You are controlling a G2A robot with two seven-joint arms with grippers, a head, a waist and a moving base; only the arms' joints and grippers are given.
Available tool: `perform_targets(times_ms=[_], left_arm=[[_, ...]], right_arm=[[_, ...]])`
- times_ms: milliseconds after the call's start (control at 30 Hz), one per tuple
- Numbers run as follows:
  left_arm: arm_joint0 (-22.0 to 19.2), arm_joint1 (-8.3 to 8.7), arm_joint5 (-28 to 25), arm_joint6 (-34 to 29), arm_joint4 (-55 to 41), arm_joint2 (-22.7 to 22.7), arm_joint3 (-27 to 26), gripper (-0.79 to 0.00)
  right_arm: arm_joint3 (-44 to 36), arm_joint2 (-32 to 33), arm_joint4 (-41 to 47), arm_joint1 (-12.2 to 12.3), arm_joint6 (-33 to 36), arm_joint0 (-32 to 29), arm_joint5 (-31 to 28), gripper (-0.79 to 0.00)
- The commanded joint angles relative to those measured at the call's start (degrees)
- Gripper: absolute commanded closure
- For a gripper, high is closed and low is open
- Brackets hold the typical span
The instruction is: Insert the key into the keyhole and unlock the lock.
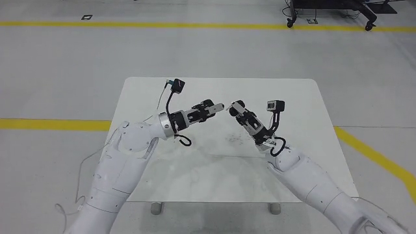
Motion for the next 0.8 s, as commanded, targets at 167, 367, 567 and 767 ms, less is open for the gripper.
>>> perform_targets(times_ms=[167, 367, 567, 767], left_arm=[[-1.06, -0.07, 0.79, 0.12, 1.07, 1.68, 1.31, -0.366], [-1.54, -0.05, 0.94, -0.02, 1.39, 2.6, 1.79, -0.317], [-1.98, 0.09, 1.12, -0.39, 2.07, 3.02, 2.12, -0.172], [-2.33, 0.23, 1.53, -0.38, 3.74, 3.6, 2.44, -0.126]], right_arm=[[1.05, 0.53, 4.15, -0.95, 6.49, 0.37, 0.14, 0.0], [2.21, 0.88, 6.29, -1.96, 9.66, 0.44, 0.37, 0.0], [3.33, 1.72, 7.1, -2.82, 11.36, 0.44, 0.49, 0.0], [3.81, 2.66, 8.33, -3.55, 12.99, 0.22, 1.54, 0.0]])
